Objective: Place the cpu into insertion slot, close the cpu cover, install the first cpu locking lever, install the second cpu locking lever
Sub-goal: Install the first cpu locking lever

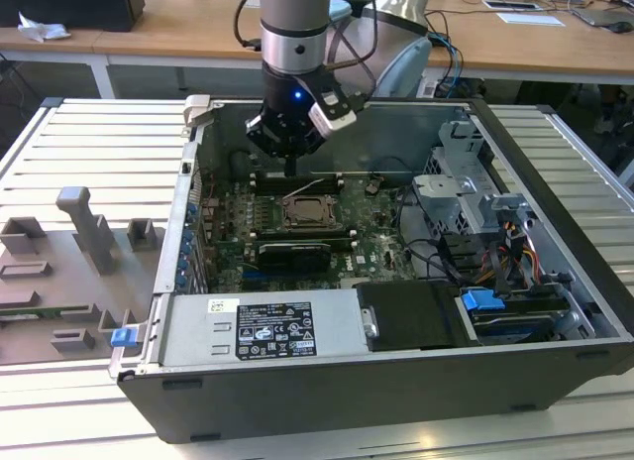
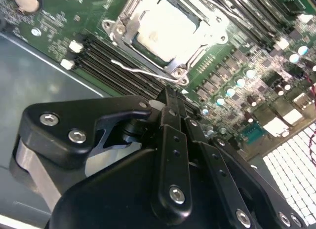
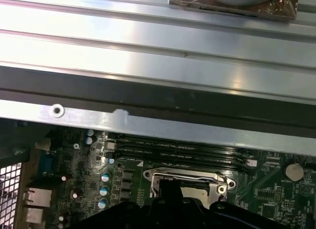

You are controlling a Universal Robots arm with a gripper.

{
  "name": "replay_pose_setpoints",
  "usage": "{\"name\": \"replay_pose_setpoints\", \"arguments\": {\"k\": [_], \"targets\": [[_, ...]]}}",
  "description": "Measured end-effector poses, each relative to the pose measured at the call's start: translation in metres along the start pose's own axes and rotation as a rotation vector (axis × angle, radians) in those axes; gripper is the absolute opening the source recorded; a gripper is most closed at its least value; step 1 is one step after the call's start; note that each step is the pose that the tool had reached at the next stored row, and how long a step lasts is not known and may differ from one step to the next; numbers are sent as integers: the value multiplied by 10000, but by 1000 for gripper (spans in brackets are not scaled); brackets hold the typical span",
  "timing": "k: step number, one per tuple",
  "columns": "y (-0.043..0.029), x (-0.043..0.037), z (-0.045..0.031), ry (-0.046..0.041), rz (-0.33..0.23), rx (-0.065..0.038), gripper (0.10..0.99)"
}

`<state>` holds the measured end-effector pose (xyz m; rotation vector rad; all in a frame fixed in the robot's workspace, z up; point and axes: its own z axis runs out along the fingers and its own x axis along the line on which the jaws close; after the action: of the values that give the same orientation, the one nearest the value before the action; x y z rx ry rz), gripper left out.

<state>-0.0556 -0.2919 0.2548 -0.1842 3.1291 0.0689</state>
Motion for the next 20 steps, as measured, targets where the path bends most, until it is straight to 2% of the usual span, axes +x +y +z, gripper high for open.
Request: {"name": "replay_pose_setpoints", "arguments": {"k": [1,3,6,7,8,20], "targets": [[-7,-64,2,-2,1,-5,106],[-14,-104,9,-8,-1,-66,106],[-16,-130,13,-69,5,-578,106],[-18,-139,17,-82,17,-685,106],[-19,-147,33,-90,32,-711,106],[-34,-197,213,-97,54,-708,106]]}}
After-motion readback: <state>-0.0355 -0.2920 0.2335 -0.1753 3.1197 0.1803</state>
